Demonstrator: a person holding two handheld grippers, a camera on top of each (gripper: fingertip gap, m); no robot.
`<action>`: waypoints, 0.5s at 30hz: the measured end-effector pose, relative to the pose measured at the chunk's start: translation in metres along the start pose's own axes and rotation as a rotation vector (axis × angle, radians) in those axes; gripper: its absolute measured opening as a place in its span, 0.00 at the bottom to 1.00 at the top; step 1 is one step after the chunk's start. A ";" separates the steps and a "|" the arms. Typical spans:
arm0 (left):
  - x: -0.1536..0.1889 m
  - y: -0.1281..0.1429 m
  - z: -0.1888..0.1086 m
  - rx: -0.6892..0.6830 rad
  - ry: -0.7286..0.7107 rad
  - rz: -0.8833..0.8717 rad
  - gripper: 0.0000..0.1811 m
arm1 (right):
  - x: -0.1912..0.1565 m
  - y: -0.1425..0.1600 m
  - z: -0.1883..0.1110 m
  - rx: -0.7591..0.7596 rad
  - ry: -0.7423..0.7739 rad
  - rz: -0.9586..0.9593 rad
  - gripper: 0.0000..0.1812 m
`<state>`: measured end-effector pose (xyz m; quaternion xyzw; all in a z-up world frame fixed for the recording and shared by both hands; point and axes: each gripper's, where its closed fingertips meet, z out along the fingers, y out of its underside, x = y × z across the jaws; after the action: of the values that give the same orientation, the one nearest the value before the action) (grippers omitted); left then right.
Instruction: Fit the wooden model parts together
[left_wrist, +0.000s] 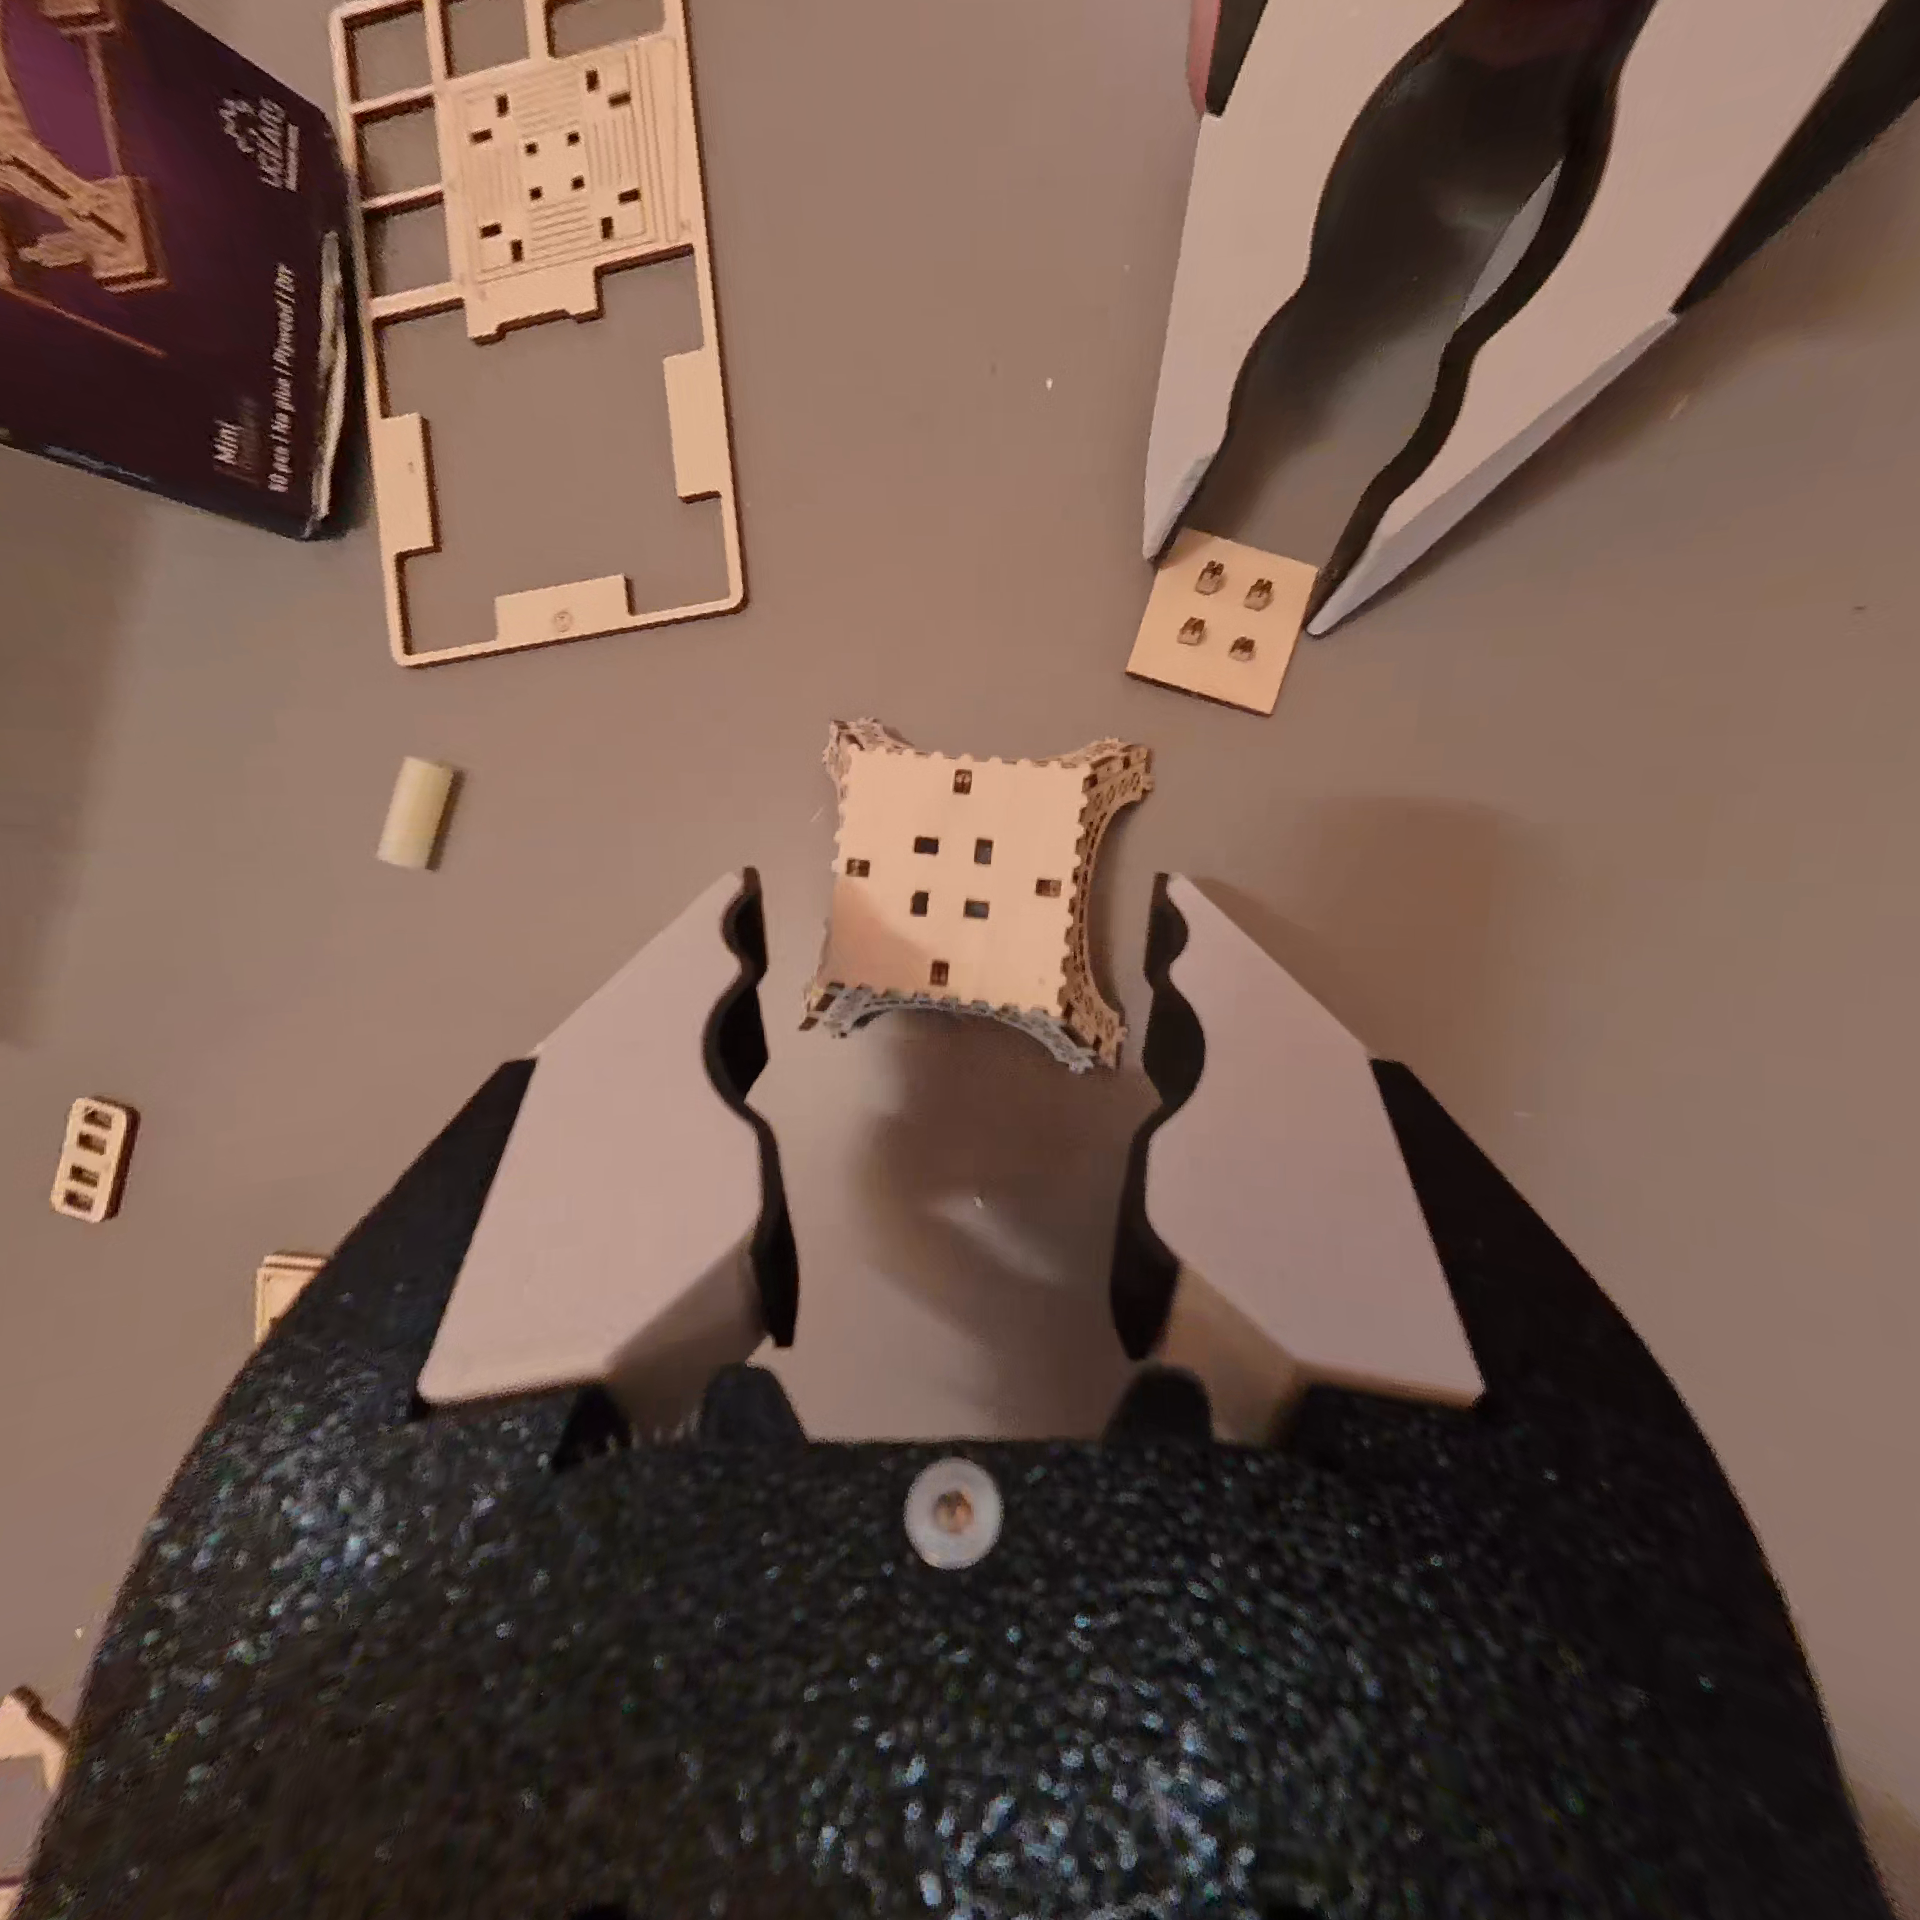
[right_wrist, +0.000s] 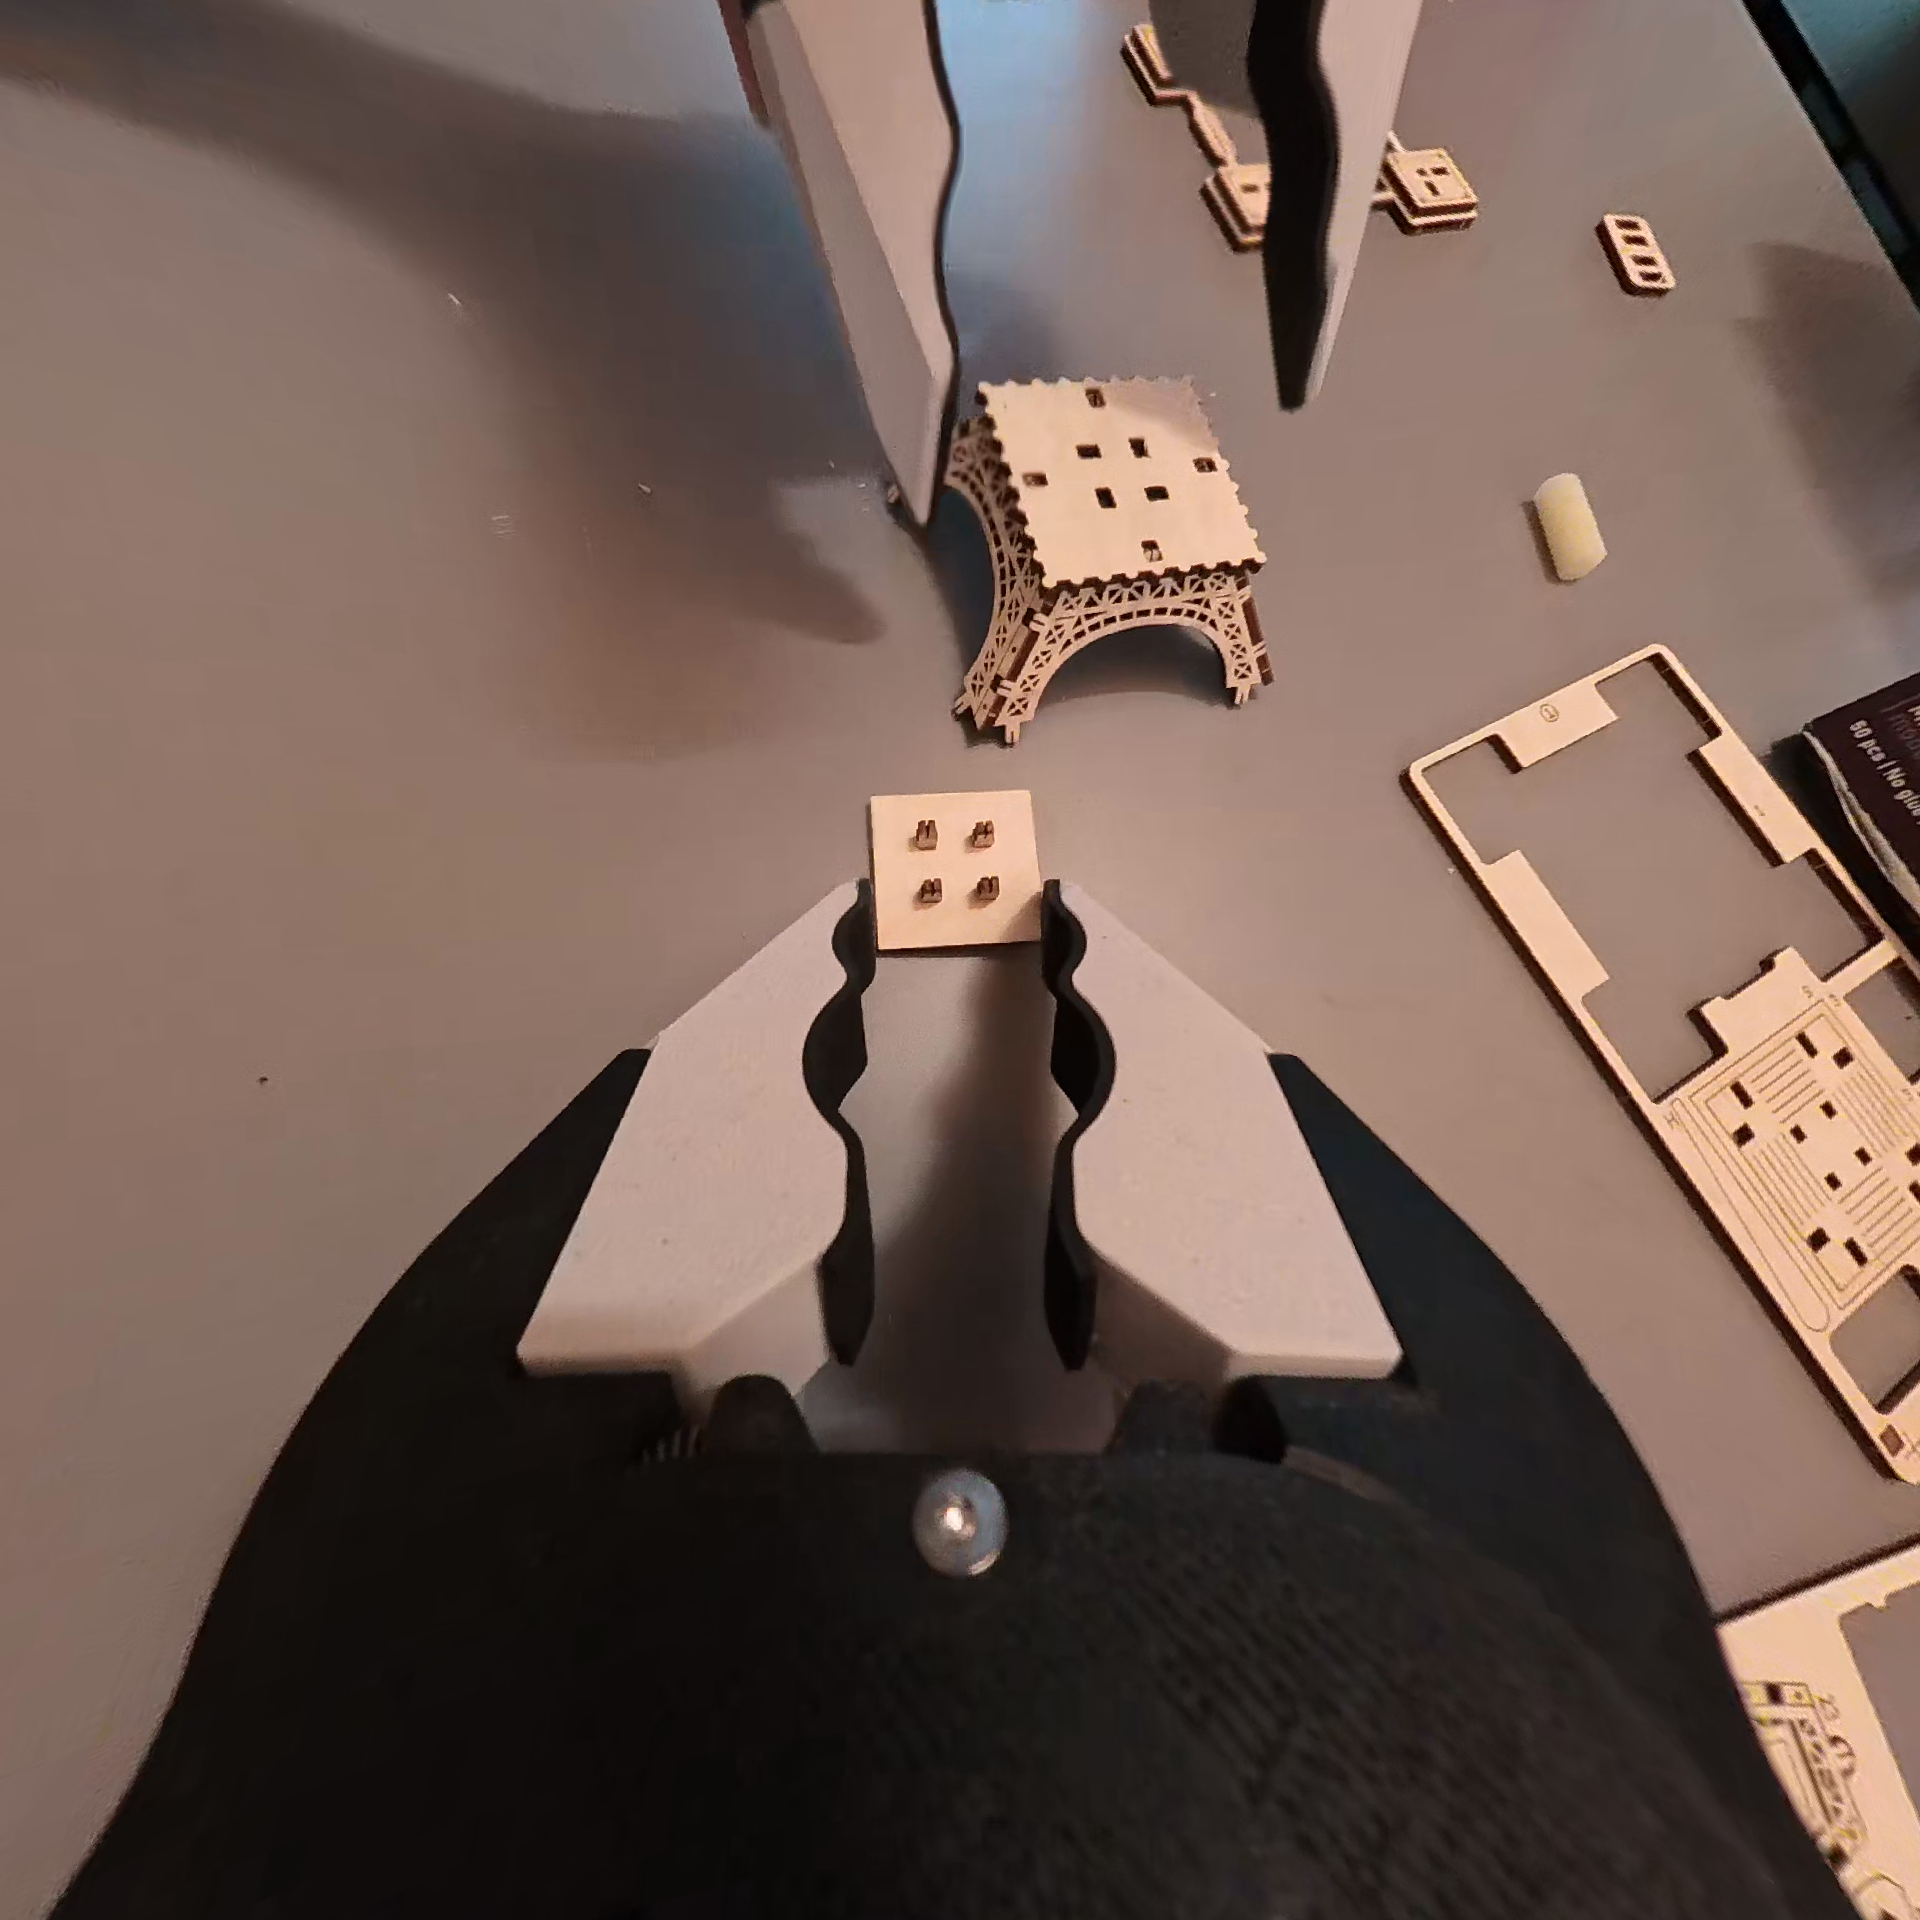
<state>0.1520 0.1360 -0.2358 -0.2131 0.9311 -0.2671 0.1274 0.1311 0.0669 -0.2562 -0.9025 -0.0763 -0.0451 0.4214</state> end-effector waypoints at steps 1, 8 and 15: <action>0.001 0.001 0.003 -0.023 0.005 0.002 0.34 | 0.000 0.000 0.000 0.005 -0.002 0.002 0.16; 0.002 0.001 0.001 -0.062 -0.032 0.038 0.27 | -0.001 0.000 -0.002 0.009 -0.002 0.002 0.21; 0.009 -0.092 -0.037 0.693 0.150 -0.417 0.27 | 0.046 -0.036 -0.064 0.356 0.186 0.103 0.33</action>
<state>0.1609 0.0780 -0.1556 -0.3216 0.7295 -0.5999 0.0666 0.1693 0.0455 -0.1811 -0.8085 0.0026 -0.0923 0.5812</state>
